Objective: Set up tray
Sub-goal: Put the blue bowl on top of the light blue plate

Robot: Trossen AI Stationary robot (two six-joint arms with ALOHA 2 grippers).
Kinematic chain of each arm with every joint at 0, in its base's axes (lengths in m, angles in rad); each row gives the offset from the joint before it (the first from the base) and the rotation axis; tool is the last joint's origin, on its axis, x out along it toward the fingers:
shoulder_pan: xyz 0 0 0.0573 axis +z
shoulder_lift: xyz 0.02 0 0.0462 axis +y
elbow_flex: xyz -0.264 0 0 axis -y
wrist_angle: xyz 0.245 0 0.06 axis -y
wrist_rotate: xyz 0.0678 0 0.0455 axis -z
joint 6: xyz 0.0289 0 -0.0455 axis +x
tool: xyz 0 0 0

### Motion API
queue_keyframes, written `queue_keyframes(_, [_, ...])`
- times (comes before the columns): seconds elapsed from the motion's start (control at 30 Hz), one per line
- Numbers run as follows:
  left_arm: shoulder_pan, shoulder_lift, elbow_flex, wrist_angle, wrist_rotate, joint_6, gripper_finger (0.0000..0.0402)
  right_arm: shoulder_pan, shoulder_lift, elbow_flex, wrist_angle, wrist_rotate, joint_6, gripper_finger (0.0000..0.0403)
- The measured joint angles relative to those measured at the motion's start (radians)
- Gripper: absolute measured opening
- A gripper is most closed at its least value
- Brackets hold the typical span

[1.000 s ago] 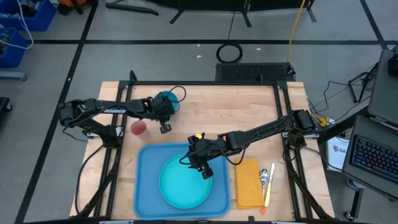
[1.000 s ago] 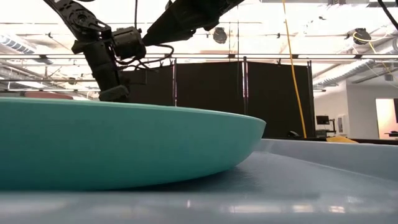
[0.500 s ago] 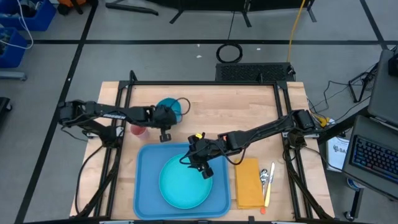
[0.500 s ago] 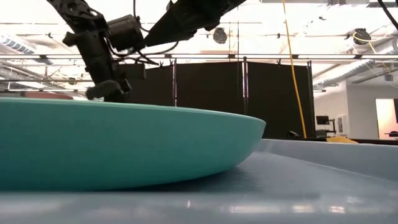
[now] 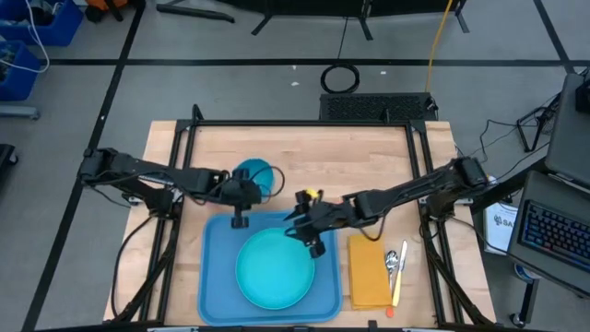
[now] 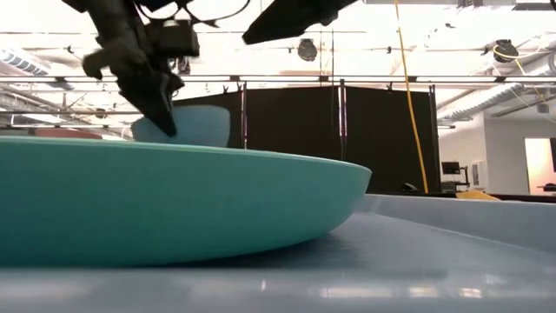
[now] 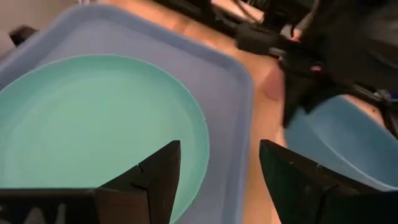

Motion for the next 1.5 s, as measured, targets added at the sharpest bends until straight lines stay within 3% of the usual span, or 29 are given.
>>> queue_keyframes(0.3, [-0.171,0.000,0.044,0.020,0.034,-0.077,0.0006,0.002,-0.254,-0.313,0.339,0.028,0.002,0.0210])
queue_keyframes(0.47, [-0.258,0.001,0.044,0.041,0.019,-0.120,0.0006,-0.006,-0.344,-0.415,0.446,0.027,0.002,0.0210])
queue_keyframes(0.83, [-0.410,0.022,0.044,0.180,0.071,-0.185,0.0006,-0.031,-0.364,-0.432,0.453,0.025,0.013,0.0210])
queue_keyframes(1.17, [-0.475,0.136,0.049,0.266,0.106,-0.235,0.0006,-0.031,-0.364,-0.432,0.452,0.024,0.014,0.0210])
queue_keyframes(1.5, [-0.511,0.354,0.299,0.047,0.095,-0.206,0.0006,-0.031,-0.364,-0.432,0.445,0.024,0.023,0.0210])
